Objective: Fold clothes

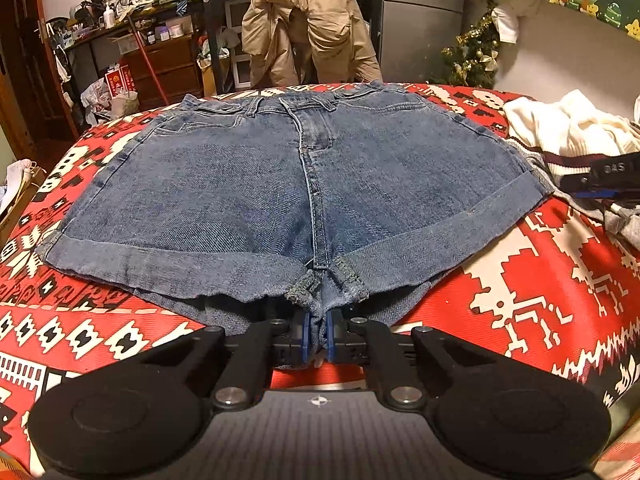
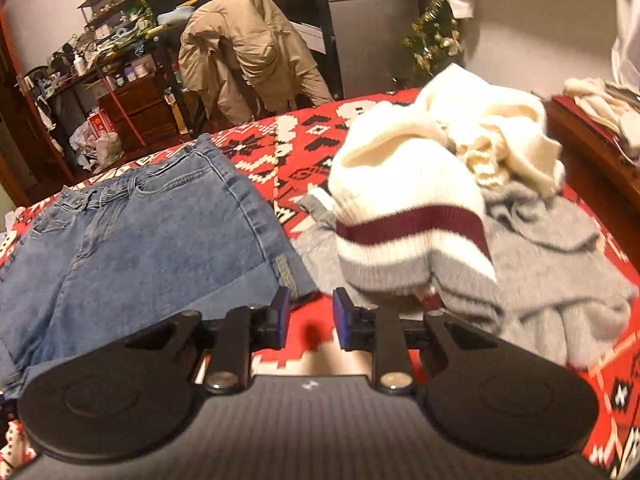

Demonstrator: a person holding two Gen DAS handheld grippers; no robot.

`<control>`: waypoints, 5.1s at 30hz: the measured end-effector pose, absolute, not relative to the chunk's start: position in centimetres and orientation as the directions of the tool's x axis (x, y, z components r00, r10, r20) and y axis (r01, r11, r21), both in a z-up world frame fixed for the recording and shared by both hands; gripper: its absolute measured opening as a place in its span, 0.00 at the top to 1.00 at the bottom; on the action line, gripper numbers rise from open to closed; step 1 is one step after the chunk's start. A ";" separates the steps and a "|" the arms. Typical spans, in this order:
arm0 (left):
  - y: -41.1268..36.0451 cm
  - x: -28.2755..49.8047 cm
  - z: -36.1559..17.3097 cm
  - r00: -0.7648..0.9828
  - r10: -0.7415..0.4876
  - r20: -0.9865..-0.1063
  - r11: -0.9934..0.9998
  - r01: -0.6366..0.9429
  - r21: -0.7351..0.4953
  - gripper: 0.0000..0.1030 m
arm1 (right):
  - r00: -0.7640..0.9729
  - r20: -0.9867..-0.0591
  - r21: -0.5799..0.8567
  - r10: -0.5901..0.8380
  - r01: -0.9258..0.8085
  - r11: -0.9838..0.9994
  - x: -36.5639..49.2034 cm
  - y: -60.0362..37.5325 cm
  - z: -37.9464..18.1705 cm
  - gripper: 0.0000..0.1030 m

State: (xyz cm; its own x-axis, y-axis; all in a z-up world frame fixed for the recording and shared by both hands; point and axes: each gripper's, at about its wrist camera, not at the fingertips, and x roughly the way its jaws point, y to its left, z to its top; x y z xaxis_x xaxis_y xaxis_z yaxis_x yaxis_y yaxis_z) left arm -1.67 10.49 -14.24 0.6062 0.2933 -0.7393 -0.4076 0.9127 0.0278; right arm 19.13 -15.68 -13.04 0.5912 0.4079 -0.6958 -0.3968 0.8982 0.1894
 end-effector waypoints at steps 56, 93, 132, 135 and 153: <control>9.9 -4.5 -11.5 0.577 0.197 -0.792 0.934 -0.356 -0.027 0.58 | 0.642 -0.706 0.074 0.299 -0.354 0.933 16.2 -13.5 -12.1 0.79; 39.0 -8.0 -13.8 0.505 0.310 -0.805 0.736 -0.664 -0.133 0.44 | 0.302 -0.728 0.142 0.616 -0.812 0.566 -1.6 3.3 -14.5 0.85; 37.2 -8.3 -10.3 0.516 0.376 -0.770 0.664 -0.729 -0.164 0.98 | 0.276 -0.676 0.182 0.684 -0.836 0.518 -1.8 1.6 -12.0 0.98; 33.6 -6.6 -9.5 0.510 0.363 -0.780 0.679 -0.718 -0.153 0.94 | 0.284 -0.652 0.211 0.703 -0.823 0.528 -1.0 1.0 -11.1 0.94; 29.7 2.0 -13.2 0.431 0.374 -0.821 0.667 -0.740 -0.085 0.98 | 0.396 -0.654 0.149 0.644 -0.768 0.623 7.7 -0.5 -9.4 0.89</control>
State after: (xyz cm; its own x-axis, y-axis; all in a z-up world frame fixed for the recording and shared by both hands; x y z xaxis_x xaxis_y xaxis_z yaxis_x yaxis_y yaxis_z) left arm 2.03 29.70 -13.24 0.4310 0.3742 -0.8211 -0.7402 0.6670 -0.0846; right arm 7.67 -0.53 -9.44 0.3961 0.6441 -0.6544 -0.7675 0.6234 0.1490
